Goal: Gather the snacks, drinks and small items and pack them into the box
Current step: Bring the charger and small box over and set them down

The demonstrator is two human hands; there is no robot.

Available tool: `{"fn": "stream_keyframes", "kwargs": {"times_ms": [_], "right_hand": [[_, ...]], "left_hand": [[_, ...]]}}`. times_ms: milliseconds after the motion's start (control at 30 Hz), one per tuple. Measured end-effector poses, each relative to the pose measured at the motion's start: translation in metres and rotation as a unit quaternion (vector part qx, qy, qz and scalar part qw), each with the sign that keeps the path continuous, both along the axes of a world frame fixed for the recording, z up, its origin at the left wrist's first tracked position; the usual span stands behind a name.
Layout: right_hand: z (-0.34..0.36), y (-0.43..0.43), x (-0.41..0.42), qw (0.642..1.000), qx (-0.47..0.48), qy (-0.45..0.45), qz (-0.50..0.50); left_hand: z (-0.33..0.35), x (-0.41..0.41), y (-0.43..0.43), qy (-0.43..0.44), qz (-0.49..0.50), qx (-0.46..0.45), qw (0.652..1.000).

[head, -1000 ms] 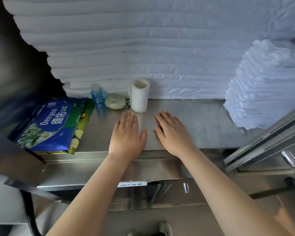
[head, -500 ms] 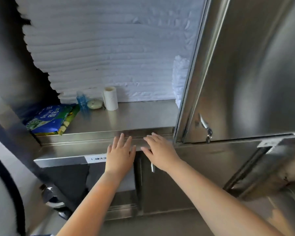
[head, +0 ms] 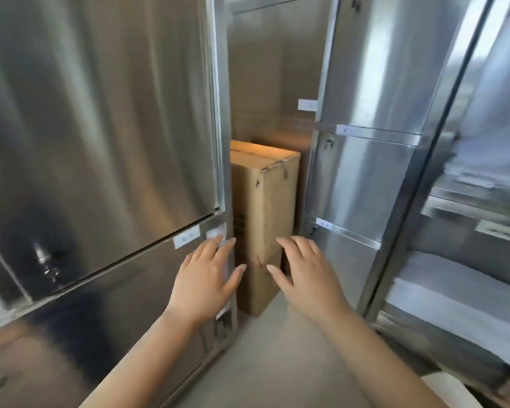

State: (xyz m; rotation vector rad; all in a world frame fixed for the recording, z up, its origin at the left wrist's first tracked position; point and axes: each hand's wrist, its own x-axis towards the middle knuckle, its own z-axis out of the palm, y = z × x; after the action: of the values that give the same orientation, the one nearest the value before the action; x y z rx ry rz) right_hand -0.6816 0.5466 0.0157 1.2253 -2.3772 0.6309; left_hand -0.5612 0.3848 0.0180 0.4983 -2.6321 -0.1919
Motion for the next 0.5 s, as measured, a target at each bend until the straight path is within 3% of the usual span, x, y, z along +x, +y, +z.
{"fn": "stream_keyframes", "kwargs": {"times_ms": [267, 500], "right_hand": [[-0.006, 0.178, -0.095, 0.973, -0.012, -0.043, -0.227], [-0.008, 0.260, -0.198, 0.939, 0.008, -0.065, -0.337]], "left_hand": [[0.026, -0.161, 0.129, 0.023, -0.216, -0.003, 0.976], [0.012, -0.306, 0.195, 0.015, -0.308, 0.018, 0.951]]}}
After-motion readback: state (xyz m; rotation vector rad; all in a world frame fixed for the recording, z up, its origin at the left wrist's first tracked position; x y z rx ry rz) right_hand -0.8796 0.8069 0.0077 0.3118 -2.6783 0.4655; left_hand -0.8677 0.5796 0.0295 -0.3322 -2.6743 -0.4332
